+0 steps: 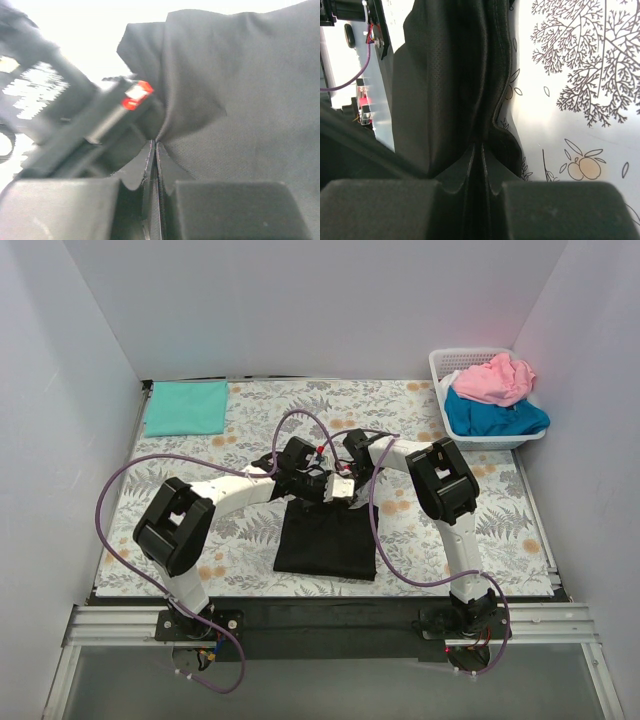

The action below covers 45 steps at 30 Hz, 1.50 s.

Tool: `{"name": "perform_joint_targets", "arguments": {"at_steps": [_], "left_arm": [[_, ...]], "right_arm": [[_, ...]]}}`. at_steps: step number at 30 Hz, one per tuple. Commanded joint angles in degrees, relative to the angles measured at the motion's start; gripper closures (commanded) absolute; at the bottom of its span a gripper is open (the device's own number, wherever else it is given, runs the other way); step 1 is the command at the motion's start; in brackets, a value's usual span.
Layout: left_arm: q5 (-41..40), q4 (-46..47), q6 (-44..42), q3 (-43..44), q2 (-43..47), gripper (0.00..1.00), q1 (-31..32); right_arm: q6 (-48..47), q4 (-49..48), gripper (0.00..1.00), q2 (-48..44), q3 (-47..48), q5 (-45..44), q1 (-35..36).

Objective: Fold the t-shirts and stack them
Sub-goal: Fold the tshirt

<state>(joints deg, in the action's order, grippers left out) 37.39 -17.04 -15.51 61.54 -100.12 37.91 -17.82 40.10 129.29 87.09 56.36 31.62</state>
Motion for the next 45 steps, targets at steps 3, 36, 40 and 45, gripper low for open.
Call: {"name": "perform_joint_targets", "arguments": {"at_steps": [3,36,40,45], "left_arm": [[-0.39,2.45,-3.03,2.54,-0.35,1.00,-0.73],[-3.63,10.00,-5.32,-4.93,5.19,1.00,-1.35],[-5.30,12.90,-5.41,-5.20,4.76,1.00,-1.44],[-6.27,15.97,-5.24,-4.76,3.17,1.00,-2.14]], "right_arm": [[-2.30,-0.37,0.86,0.96,-1.04,-2.04,0.29],[-14.78,14.39,0.86,5.08,14.69,-10.57,-1.47],[-15.92,14.40,0.87,6.76,13.20,-8.90,-1.47],[-18.03,14.83,0.89,6.76,11.35,-7.49,-1.47]]}}
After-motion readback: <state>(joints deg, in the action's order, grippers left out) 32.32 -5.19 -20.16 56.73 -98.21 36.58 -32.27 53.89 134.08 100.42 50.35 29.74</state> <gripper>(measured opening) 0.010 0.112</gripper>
